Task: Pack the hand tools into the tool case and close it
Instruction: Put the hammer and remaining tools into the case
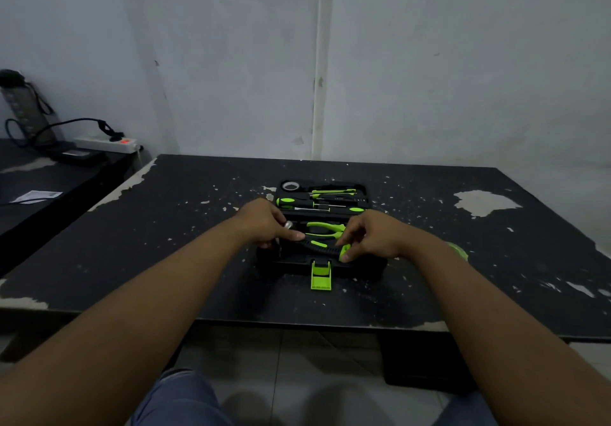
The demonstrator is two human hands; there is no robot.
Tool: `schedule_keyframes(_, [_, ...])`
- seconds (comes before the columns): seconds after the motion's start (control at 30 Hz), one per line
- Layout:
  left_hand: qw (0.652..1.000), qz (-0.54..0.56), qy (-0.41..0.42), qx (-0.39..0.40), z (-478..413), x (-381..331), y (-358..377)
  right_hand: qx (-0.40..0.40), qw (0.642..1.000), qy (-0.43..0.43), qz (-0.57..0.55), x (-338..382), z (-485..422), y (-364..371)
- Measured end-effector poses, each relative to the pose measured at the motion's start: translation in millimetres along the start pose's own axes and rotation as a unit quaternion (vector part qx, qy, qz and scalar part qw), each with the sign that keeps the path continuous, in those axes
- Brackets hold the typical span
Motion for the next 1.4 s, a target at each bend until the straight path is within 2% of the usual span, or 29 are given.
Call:
schedule_keyframes(0.4, [0.996,-0.082,0.033,-0.019,2.4,-1.3,1.5,0.010,0.998,0.034,0.048,9.4,5.5,-3.0])
schedule_keyframes(0.6, [0.988,-0.136,0.061,-0.038,3.1,-3.8,-0.1,0.009,0.995,-0.005,0.104,16.9,5.7,-4.8])
schedule_keyframes(0.8, [0.980,-0.179,0.069,-0.047,1.2,-6.3,-3.1,0.012,0.996,-0.006,0.088,18.1,4.5,-6.1])
schedule_keyframes(0.9, [0.976,-0.200,0.073,-0.046,2.8,-8.4,-4.8,0.026,0.999,0.011,0.041,16.9,3.7,-7.8])
schedule_keyframes(1.03, [0.960,-0.254,0.084,-0.081,7.7,-14.8,-14.3,0.038,0.999,0.008,0.017,17.3,2.6,-7.7])
schedule_keyframes(1.23, [0.976,-0.205,0.076,0.012,0.5,1.3,-16.2,0.021,0.999,-0.029,0.011,17.3,-0.2,-7.6])
schedule_keyframes(1.4, [0.967,-0.234,0.097,-0.003,-2.8,-0.3,-20.1,0.024,0.999,-0.042,0.013,21.6,-2.9,-6.2])
Point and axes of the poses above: each hand's wrist, its own z-axis away from the middle knuckle, its own y-axis out of the palm, x = y × z, the point moved 3 cm from there along -z, towards the middle knuckle, and after that the axes turned 9 degrees about -x, right-handed, at the moved point
